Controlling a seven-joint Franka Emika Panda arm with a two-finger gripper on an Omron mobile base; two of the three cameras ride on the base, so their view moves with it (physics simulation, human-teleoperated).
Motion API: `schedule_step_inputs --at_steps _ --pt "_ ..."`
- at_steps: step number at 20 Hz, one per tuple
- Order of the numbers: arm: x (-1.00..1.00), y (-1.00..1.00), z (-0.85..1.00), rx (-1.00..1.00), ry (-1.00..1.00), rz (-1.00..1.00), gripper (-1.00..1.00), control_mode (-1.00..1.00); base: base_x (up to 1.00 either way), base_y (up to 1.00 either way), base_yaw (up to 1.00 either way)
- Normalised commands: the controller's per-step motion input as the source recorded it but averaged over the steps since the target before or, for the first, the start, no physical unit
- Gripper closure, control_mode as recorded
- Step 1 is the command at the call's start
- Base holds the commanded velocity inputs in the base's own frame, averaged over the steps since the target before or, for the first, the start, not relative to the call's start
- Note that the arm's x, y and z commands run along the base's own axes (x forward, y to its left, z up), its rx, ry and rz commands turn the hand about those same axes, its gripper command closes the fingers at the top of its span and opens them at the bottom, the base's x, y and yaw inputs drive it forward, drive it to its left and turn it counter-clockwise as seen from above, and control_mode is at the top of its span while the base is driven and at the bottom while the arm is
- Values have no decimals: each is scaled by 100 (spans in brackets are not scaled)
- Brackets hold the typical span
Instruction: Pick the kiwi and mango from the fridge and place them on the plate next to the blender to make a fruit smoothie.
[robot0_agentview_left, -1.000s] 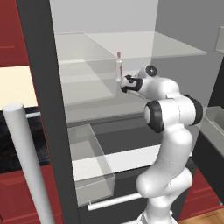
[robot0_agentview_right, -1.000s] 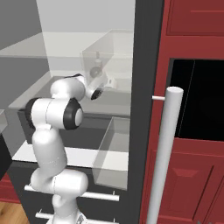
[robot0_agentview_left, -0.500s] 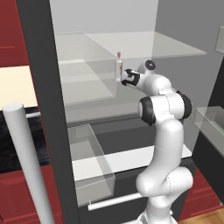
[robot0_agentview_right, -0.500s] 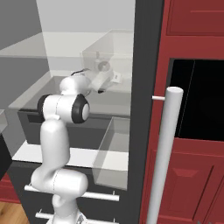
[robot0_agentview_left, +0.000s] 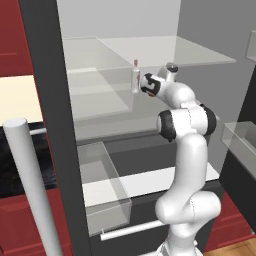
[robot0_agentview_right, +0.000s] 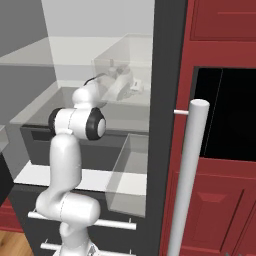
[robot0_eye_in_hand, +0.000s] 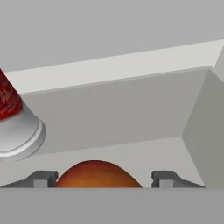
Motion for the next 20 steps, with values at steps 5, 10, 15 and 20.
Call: schedule_step_inputs --at_steps 5,10,15,20 --pt "2 0 -25 0 -9 0 100 -100 0 0 0" --pt "0 0 -11 0 -13 0 100 -100 0 0 0" --pt "-31 0 4 0 -24 0 100 -100 0 0 0" --pt "-97 0 82 -2 -5 -9 100 -100 0 0 0"
